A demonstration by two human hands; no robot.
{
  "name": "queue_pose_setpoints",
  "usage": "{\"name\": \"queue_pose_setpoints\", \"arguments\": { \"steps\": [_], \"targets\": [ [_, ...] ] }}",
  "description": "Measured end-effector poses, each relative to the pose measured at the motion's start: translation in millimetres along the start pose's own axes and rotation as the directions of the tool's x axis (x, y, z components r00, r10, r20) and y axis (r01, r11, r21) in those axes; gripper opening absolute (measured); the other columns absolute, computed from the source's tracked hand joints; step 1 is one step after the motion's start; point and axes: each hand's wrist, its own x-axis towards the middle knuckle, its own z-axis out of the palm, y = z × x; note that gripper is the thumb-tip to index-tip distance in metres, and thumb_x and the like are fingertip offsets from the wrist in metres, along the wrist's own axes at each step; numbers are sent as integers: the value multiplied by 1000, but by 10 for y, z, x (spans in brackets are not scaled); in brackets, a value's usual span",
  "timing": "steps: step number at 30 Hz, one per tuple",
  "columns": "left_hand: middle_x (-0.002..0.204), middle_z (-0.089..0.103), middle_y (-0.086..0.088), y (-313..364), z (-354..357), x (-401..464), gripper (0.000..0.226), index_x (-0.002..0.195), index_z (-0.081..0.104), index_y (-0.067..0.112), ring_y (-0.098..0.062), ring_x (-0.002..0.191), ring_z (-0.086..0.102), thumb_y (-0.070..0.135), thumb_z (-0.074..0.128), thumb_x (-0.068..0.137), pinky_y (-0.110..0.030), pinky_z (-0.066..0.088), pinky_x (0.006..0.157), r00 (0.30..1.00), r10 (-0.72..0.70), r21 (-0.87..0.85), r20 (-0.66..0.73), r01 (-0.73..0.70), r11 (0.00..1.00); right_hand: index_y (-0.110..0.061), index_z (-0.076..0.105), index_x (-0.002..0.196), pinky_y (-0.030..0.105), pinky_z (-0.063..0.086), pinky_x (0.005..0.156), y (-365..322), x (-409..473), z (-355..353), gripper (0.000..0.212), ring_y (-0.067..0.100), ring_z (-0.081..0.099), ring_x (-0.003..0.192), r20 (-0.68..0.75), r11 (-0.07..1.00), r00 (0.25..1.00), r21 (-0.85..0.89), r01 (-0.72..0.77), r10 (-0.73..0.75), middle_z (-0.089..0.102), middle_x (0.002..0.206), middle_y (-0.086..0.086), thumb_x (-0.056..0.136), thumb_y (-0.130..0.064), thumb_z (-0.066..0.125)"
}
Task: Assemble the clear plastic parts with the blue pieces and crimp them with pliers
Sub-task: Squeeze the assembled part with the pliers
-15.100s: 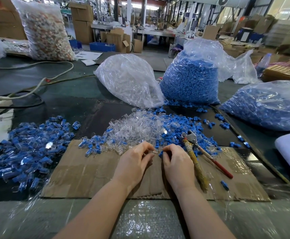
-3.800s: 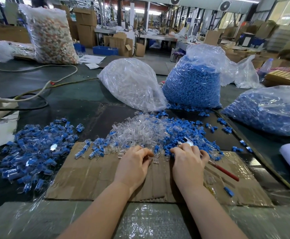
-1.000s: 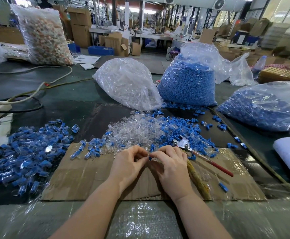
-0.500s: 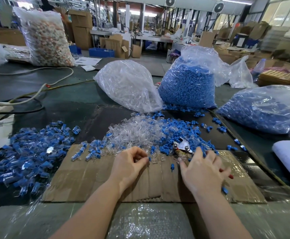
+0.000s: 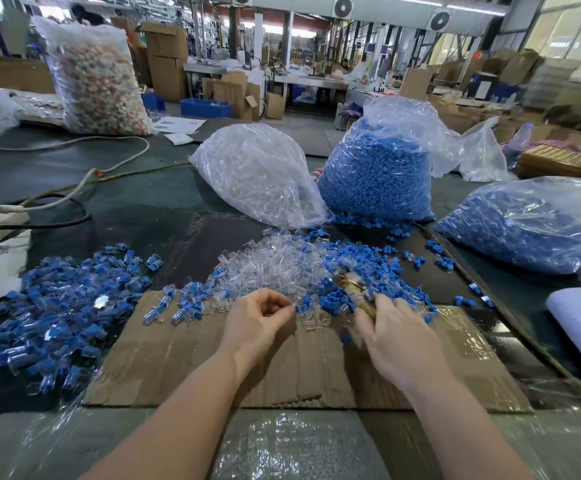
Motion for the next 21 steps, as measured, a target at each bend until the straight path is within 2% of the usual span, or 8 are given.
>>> {"name": "queue_pose_setpoints", "arguments": {
  "steps": [2, 5, 7, 9, 12, 14, 18, 21],
  "targets": [
    [78, 69, -10, 52, -24, 41, 5, 87, 66, 9, -16, 66, 62, 8, 68, 82, -19, 50, 57, 995, -104, -176, -7, 101, 979, -18, 47, 89, 34, 44, 71, -98, 20, -55, 35, 15, 52, 78, 158, 974, 986, 228, 11, -48, 52, 87, -1, 99, -46, 28],
    [69, 70, -6, 143, -59, 88, 5, 87, 66, 5, -13, 53, 60, 5, 67, 82, -21, 51, 50, 978, -208, -348, 1, 195, 917, -16, 41, 73, 29, 28, 54, -238, 17, -122, 38, 12, 39, 58, 280, 892, 954, 451, -28, -111, 43, 67, -3, 99, -42, 33],
    [74, 70, -11, 179, -60, 111, 3, 84, 67, 6, -21, 61, 58, 5, 67, 81, -33, 51, 62, 970, -244, -374, -3, 225, 900, -18, 36, 66, 28, 23, 50, -297, 2, -157, 38, 11, 31, 49, 326, 839, 934, 541, -55, -149, 34, 57, -4, 99, -38, 37],
    [80, 68, -17, 202, -60, 120, 2, 81, 68, 7, -26, 68, 56, 4, 68, 81, -37, 49, 67, 963, -269, -365, -18, 244, 898, -18, 37, 66, 28, 24, 50, -327, -14, -175, 35, 12, 32, 47, 386, 812, 905, 577, -87, -178, 35, 56, -3, 98, -31, 43],
    [73, 70, -11, 203, -79, 119, 2, 80, 68, 6, -18, 54, 60, 4, 68, 81, -25, 50, 49, 958, -285, -365, -25, 257, 895, -14, 43, 73, 32, 32, 59, -337, -44, -195, 16, 19, 45, 61, 461, 770, 864, 620, -149, -203, 46, 69, 7, 88, -11, 49],
    [69, 70, -8, 201, -88, 115, 2, 82, 69, 5, -15, 51, 61, 4, 68, 81, -24, 49, 46, 956, -291, -344, -34, 262, 902, -14, 46, 75, 34, 33, 62, -336, -59, -209, 12, 21, 47, 68, 486, 780, 847, 608, -151, -215, 49, 74, 10, 83, -5, 48],
    [61, 70, -5, 198, -69, 109, 3, 79, 68, 5, -12, 46, 62, 3, 69, 79, -19, 47, 41, 950, -308, -332, -46, 277, 902, -15, 49, 83, 30, 34, 58, -342, -67, -242, 11, 19, 48, 70, 534, 810, 821, 562, -164, -204, 53, 80, 7, 82, -4, 45],
    [64, 70, -6, 204, -58, 113, 3, 79, 69, 6, -14, 48, 63, 4, 69, 79, -21, 48, 43, 948, -315, -336, -52, 281, 899, -16, 48, 84, 23, 32, 48, -346, -62, -274, 12, 13, 44, 58, 540, 813, 813, 561, -156, -217, 50, 76, 4, 83, -5, 44]
  ]
}}
